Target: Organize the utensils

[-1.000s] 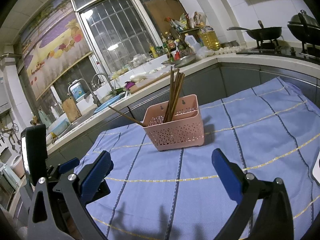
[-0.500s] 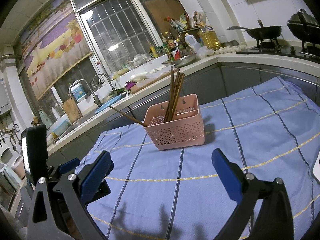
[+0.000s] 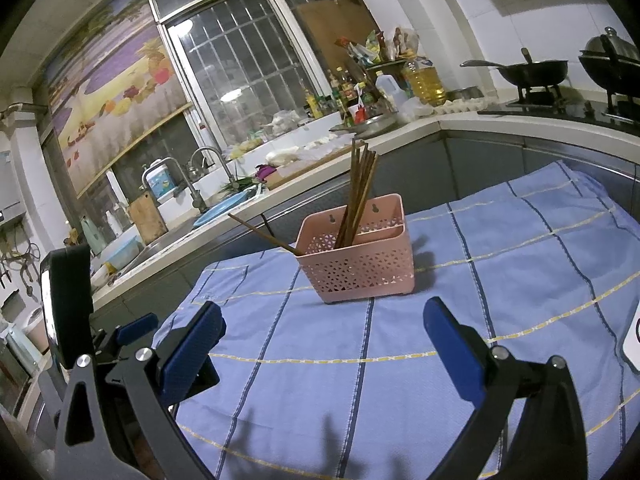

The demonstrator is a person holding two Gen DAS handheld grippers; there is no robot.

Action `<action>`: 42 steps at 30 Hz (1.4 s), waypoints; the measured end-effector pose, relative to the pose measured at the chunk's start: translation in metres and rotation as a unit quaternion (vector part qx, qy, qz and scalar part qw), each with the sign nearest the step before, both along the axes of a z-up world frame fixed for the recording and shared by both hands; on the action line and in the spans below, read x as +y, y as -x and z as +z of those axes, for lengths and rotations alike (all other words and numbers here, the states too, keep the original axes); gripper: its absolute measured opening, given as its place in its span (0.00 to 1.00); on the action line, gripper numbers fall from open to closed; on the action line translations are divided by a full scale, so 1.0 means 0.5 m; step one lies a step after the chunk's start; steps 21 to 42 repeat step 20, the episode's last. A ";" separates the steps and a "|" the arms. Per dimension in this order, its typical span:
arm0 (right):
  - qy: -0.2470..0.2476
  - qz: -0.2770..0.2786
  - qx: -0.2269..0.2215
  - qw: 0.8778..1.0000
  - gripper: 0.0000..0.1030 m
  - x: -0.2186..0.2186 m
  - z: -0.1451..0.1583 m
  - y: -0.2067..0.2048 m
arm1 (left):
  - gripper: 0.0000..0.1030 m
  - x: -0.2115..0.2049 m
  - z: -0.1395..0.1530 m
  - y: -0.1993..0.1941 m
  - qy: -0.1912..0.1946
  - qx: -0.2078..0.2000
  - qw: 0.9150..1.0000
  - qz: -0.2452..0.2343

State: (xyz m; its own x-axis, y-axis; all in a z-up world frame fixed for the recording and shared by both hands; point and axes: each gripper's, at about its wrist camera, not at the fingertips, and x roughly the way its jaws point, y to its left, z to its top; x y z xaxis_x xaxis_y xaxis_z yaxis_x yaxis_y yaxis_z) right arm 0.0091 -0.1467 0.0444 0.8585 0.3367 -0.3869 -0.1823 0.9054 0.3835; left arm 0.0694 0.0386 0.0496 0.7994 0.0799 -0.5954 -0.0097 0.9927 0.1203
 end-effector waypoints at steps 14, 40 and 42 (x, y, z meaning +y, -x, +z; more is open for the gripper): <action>0.004 0.002 -0.004 1.000 0.96 0.017 0.011 0.013 | 0.94 -0.006 0.011 0.021 0.001 -0.006 1.000 -0.016; -0.003 -0.005 0.006 1.000 0.96 0.016 0.006 0.015 | 0.94 -0.005 -0.001 0.016 0.002 0.006 1.000 -0.015; -0.003 -0.005 0.006 1.000 0.96 0.016 0.006 0.015 | 0.94 -0.005 -0.001 0.016 0.002 0.006 1.000 -0.015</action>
